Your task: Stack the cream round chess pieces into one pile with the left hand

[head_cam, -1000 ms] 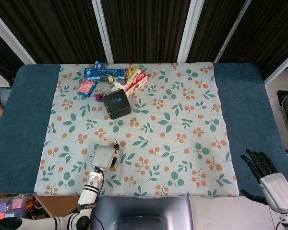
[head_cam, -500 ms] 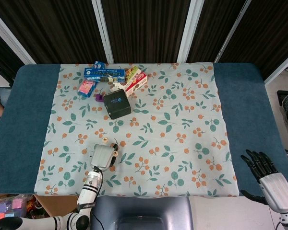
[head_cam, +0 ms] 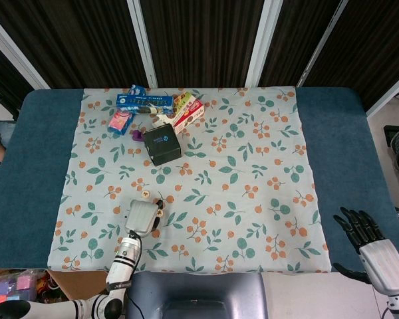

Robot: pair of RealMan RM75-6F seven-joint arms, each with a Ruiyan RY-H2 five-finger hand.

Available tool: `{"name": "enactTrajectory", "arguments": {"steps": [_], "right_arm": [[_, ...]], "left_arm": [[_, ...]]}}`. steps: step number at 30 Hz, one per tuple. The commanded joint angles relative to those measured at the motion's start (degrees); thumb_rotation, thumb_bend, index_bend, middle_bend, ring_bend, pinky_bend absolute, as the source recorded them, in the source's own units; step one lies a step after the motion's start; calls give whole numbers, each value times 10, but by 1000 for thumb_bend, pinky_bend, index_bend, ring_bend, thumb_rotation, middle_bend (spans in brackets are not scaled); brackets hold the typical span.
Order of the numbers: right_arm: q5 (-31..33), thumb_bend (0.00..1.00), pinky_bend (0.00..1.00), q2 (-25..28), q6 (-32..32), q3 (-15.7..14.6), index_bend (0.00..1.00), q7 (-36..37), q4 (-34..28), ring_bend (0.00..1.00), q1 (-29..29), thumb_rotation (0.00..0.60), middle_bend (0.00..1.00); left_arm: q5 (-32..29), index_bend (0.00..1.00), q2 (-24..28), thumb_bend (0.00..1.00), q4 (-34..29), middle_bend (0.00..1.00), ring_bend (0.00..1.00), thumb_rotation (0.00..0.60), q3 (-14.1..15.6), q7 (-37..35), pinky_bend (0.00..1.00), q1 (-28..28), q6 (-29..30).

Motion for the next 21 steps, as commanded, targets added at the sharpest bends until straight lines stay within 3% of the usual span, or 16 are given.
{"name": "enactTrajectory", "arguments": {"steps": [1, 12, 21], "right_arm": [[0, 143, 0, 0, -1, 0, 0, -1, 0, 0, 0, 600, 0], [-2, 143, 0, 0, 0, -1, 0, -3, 0, 0, -1, 600, 0], [-2, 143, 0, -2, -2, -1, 0, -9, -2, 0, -1, 600, 0]], "left_arm": [[15, 505, 11, 390, -22, 1000, 1000, 600, 5, -6, 1000, 4, 13], [28, 508, 97, 390, -145, 1000, 1000, 600, 7, -10, 1000, 26, 43], [10, 508, 124, 391, -143, 1000, 1000, 600, 19, -24, 1000, 37, 31]]}}
